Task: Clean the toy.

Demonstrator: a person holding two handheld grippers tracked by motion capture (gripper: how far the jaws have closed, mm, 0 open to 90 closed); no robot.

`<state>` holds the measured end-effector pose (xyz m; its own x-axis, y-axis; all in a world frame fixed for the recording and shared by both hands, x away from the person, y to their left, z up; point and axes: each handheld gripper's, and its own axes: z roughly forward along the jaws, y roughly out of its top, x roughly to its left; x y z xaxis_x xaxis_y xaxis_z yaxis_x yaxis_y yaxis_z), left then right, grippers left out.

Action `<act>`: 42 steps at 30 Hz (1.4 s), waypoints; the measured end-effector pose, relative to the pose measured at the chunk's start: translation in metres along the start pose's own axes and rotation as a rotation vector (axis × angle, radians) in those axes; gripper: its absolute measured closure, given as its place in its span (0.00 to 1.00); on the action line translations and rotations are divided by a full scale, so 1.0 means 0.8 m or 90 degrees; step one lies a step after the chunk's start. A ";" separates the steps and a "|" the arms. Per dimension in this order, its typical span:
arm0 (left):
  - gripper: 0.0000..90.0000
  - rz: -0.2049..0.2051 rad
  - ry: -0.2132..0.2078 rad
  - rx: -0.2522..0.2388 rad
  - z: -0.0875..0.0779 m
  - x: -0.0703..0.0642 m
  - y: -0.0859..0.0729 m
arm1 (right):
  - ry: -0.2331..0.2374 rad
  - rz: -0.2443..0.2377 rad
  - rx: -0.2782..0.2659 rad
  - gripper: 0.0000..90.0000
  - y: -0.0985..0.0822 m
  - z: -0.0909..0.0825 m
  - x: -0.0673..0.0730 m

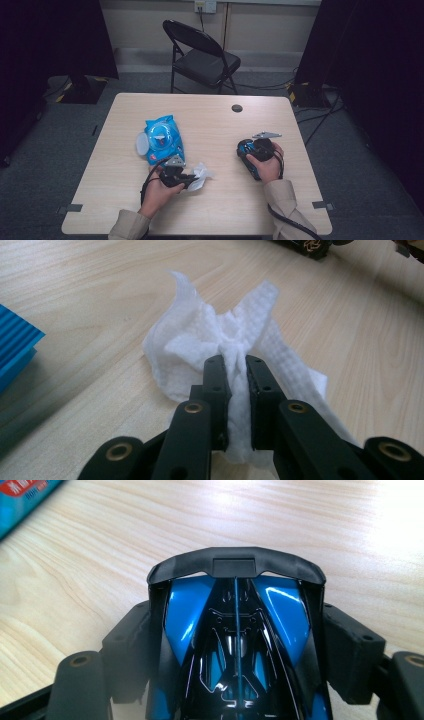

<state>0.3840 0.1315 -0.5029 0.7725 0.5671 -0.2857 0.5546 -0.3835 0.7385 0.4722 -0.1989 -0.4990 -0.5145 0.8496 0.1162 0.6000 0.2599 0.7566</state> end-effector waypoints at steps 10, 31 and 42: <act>0.89 0.002 0.002 0.003 0.001 0.000 0.000 | 0.003 0.000 0.009 0.26 0.000 0.003 -0.002; 0.84 0.016 0.011 -0.002 0.000 -0.002 0.005 | 0.019 -0.002 -0.017 0.27 0.002 -0.011 -0.006; 0.50 0.039 0.041 -0.019 -0.004 -0.005 0.014 | 0.026 -0.002 -0.025 0.26 0.003 -0.025 -0.005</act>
<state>0.3864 0.1273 -0.4915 0.7826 0.5896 -0.1998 0.4965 -0.3975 0.7717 0.4634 -0.2106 -0.4850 -0.5413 0.8292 0.1393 0.5745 0.2438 0.7814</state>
